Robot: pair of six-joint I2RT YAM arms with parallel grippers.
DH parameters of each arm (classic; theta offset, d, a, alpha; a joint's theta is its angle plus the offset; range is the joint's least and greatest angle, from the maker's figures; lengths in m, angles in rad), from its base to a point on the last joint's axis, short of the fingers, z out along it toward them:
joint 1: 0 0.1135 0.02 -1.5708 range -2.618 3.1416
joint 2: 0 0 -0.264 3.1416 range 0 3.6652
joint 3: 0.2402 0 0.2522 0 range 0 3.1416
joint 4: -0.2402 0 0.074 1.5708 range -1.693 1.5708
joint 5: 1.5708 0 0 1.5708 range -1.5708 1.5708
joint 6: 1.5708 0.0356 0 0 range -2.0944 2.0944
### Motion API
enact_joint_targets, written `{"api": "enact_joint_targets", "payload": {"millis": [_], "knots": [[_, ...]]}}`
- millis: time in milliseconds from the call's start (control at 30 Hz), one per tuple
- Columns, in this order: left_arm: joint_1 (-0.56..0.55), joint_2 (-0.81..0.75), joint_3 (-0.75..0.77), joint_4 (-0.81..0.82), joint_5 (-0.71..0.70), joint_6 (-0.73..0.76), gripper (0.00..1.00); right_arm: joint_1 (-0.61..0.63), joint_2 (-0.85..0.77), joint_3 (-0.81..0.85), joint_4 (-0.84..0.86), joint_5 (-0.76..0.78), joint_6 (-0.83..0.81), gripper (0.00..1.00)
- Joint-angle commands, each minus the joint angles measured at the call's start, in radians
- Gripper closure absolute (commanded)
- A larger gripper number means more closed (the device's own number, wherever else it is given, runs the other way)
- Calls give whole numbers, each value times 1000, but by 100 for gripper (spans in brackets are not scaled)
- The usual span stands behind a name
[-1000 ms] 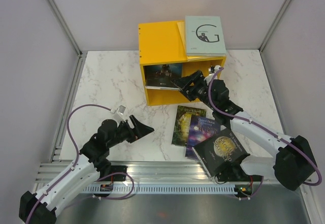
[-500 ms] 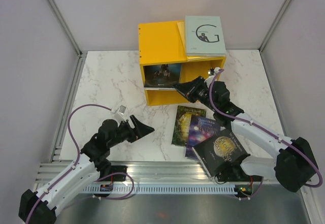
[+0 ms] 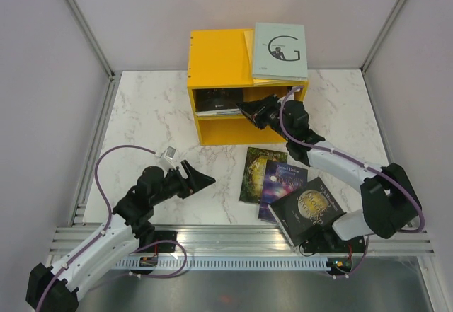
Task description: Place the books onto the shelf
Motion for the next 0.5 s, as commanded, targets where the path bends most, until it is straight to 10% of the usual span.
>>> {"api": "enact_joint_targets", "payload": {"millis": [0,200,400,467], "knots": [[9,2,-5,35,0,23,16,9,79,79,63,-28,1,100],[9,25,-5,45,-9,37,16,9,148,110,103,-57,35,99],[9,45,-8,60,-1,33,16,11,130,62,121,-91,18,37],[9,45,-8,60,0,33,16,12,92,47,96,-88,5,30]]}}
